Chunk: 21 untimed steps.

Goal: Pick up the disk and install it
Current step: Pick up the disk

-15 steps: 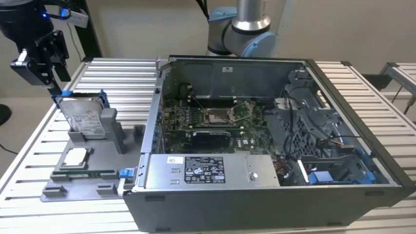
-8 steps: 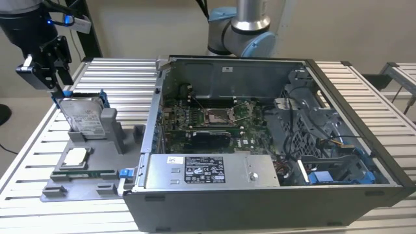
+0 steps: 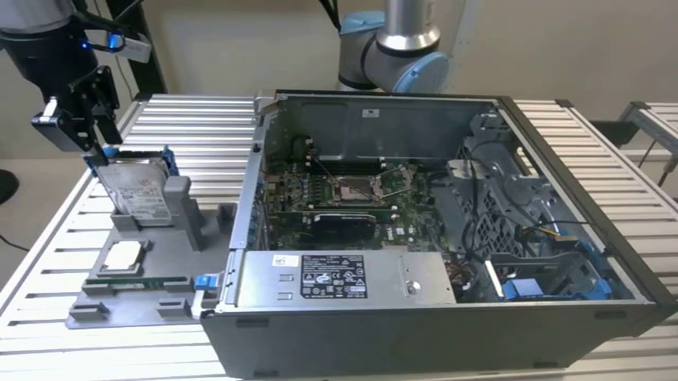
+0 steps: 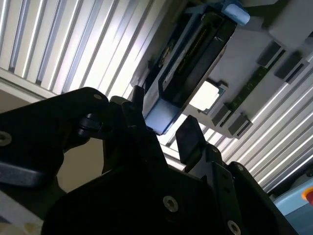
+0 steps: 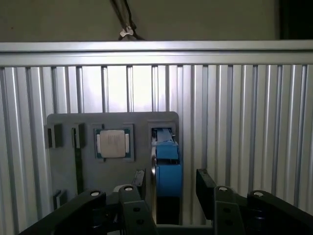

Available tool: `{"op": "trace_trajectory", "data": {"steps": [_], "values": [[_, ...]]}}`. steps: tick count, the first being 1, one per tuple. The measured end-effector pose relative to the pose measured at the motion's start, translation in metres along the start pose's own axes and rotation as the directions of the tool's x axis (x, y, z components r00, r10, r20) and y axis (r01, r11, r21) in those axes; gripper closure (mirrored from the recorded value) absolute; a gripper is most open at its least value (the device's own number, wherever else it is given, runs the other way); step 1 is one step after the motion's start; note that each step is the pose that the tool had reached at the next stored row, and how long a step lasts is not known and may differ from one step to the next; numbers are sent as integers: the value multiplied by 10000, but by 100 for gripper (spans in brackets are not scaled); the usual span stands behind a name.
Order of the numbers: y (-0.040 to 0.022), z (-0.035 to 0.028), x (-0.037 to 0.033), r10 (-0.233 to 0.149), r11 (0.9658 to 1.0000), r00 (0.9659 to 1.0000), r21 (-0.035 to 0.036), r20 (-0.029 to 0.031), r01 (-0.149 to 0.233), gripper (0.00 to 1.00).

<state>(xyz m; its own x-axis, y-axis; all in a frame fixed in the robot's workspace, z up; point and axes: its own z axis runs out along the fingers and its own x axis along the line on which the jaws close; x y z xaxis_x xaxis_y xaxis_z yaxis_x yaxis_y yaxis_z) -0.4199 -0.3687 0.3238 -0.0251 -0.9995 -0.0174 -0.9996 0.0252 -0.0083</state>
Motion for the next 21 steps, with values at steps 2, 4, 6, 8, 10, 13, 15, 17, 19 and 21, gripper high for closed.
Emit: {"op": "trace_trajectory", "data": {"steps": [2,4,6,8,10,13,15,17,19,21], "values": [[0,19,1,-1,10000,10000,-1,-30,1,0],[1,36,3,-1,10000,10000,-2,-65,1,0],[2,54,7,-1,10000,10000,-4,-99,1,0],[2,75,9,-2,10000,9999,-5,-128,2,0],[3,103,12,-2,10000,9999,-4,-143,2,0],[3,150,14,-4,10000,9999,-5,-159,4,0],[3,183,15,-8,10000,9999,-5,-169,8,0],[4,217,16,-8,10000,9998,-4,-178,8,0],[4,250,16,-8,10000,9998,-2,-187,8,0],[5,280,17,-8,10000,9998,-4,-197,8,0]]}}
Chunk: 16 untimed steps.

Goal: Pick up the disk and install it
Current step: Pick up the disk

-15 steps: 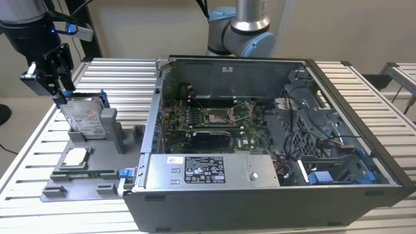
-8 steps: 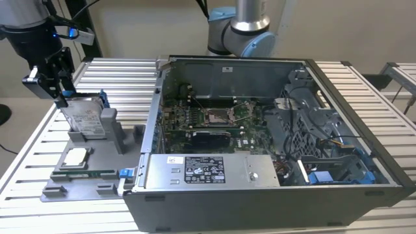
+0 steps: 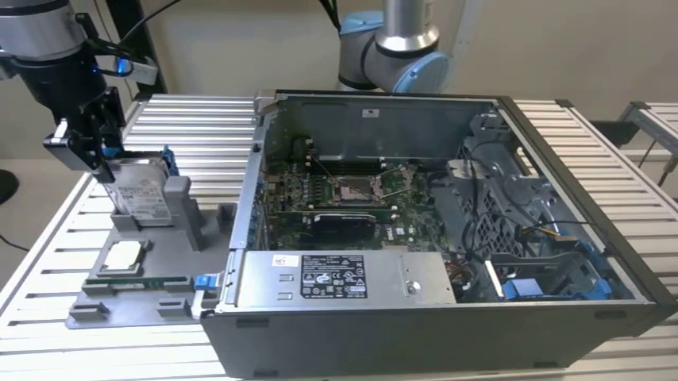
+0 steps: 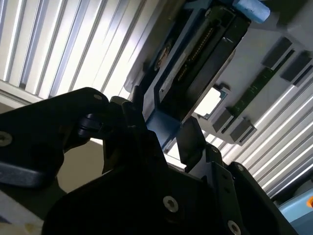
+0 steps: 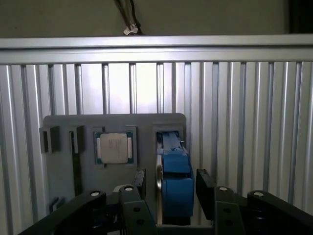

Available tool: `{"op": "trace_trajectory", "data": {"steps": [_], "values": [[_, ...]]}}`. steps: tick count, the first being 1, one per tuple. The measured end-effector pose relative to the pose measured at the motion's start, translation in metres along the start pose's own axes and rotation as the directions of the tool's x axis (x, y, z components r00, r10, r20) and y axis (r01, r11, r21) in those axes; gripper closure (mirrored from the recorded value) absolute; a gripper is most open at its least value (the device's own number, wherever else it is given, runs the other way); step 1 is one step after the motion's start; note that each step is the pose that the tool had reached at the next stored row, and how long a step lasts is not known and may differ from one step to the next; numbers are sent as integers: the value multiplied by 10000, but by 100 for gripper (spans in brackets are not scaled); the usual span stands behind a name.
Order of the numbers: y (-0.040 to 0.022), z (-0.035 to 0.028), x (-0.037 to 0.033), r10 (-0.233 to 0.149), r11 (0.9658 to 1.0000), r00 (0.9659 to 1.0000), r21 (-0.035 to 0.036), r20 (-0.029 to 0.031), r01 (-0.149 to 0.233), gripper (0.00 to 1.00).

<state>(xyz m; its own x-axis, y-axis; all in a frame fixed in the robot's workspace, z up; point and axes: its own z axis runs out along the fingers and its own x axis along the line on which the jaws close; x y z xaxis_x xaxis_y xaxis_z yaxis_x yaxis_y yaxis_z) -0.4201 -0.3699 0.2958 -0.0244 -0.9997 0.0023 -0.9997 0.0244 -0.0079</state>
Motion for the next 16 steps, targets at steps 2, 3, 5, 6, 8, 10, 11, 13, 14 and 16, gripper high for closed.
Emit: {"op": "trace_trajectory", "data": {"steps": [2,3,5,6,8,10,11,13,14,16], "values": [[0,26,0,-1,10000,10000,0,-8,1,0],[0,39,0,-1,10000,10000,1,-10,1,0],[0,62,0,-3,10000,10000,2,-17,3,0],[0,73,0,-3,10000,10000,1,-20,3,0],[0,89,0,-4,10000,10000,1,-24,4,0],[1,96,0,-5,10000,10000,-1,-26,5,0],[1,101,0,-4,10000,10000,0,-26,4,0],[1,109,0,-4,10000,10000,1,-27,4,0],[1,114,0,-4,10000,10000,1,-27,4,0],[1,123,0,-6,10000,10000,1,-27,6,0]]}}
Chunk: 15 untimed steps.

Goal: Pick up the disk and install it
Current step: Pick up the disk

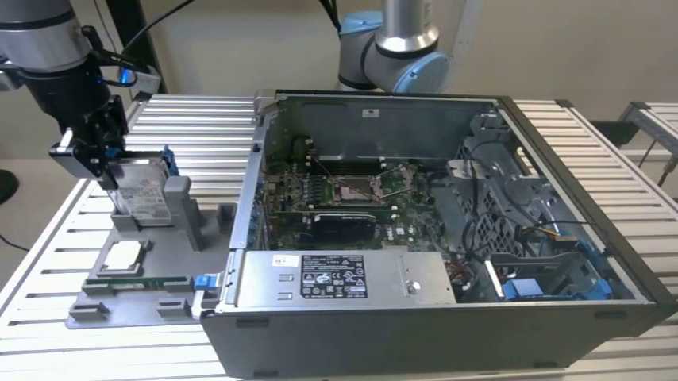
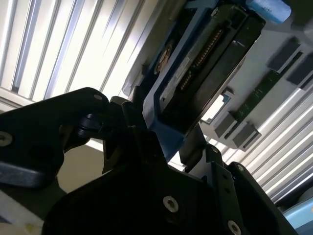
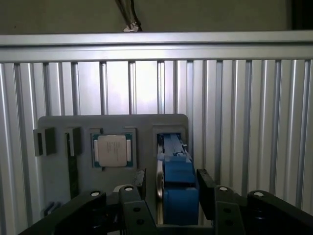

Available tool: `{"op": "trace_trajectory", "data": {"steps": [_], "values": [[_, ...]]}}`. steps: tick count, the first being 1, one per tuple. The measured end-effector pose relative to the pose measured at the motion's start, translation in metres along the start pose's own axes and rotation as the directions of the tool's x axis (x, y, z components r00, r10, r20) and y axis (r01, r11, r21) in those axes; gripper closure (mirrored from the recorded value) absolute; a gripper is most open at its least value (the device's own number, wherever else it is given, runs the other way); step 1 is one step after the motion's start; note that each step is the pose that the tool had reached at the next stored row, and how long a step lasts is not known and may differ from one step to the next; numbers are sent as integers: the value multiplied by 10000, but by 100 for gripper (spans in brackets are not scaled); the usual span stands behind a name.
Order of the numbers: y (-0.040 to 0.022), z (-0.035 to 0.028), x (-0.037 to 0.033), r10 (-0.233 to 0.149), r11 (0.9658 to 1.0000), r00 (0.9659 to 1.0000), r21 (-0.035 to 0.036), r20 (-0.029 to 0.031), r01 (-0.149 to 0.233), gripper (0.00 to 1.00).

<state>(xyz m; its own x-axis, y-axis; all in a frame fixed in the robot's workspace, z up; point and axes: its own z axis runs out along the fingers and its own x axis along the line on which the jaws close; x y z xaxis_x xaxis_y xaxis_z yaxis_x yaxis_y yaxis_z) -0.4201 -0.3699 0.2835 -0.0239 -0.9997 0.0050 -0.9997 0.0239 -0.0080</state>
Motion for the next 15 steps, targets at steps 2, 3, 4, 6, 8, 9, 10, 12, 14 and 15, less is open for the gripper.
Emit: {"op": "trace_trajectory", "data": {"steps": [2,3,4,6,8,9,10,12,14,15], "values": [[0,3,0,0,10000,10000,-2,-1,0,0],[0,5,0,0,10000,10000,1,-1,0,0],[0,5,0,-1,10000,10000,0,-4,1,0],[0,5,0,0,10000,10000,1,-4,0,0],[0,5,0,0,10000,10000,1,-5,0,0],[0,5,0,0,10000,10000,0,-6,0,0],[0,5,0,0,10000,10000,1,-6,0,0],[0,5,0,0,10000,10000,1,-7,0,0],[0,5,0,0,10000,10000,1,-8,0,0],[0,5,-1,1,10000,10000,1,-9,-1,0]]}}
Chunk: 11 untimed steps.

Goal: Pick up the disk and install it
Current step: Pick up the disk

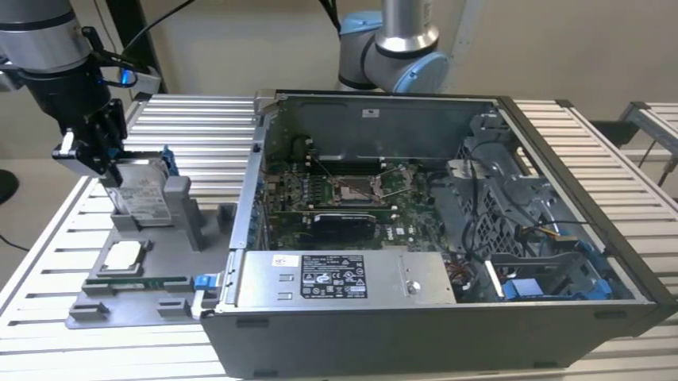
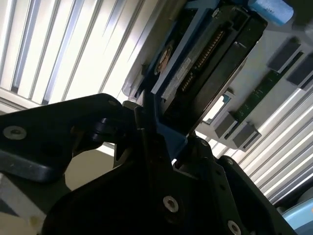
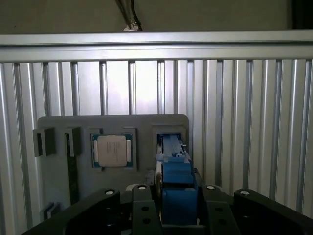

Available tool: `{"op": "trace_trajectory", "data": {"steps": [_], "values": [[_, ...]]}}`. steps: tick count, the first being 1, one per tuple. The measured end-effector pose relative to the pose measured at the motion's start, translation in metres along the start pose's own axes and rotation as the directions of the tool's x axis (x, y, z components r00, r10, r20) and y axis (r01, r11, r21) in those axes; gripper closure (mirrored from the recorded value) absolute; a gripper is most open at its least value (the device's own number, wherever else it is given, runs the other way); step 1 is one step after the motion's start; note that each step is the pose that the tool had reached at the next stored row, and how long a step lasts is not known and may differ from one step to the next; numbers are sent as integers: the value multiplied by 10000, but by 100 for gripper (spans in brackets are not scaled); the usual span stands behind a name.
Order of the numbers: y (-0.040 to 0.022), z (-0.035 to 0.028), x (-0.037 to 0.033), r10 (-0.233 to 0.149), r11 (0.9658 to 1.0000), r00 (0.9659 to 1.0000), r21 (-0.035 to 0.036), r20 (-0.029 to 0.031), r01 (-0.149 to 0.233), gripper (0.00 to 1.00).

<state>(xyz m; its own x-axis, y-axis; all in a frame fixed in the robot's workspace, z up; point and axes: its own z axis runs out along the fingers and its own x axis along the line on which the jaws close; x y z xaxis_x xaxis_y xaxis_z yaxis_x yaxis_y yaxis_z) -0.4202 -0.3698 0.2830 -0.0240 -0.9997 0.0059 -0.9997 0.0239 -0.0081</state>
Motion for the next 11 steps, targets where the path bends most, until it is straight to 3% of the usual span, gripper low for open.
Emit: {"op": "trace_trajectory", "data": {"steps": [1,11], "values": [[0,0,0,0,10000,10000,0,0,0,100],[-1,0,-1,-3,10000,10000,0,-9,3,100]]}}
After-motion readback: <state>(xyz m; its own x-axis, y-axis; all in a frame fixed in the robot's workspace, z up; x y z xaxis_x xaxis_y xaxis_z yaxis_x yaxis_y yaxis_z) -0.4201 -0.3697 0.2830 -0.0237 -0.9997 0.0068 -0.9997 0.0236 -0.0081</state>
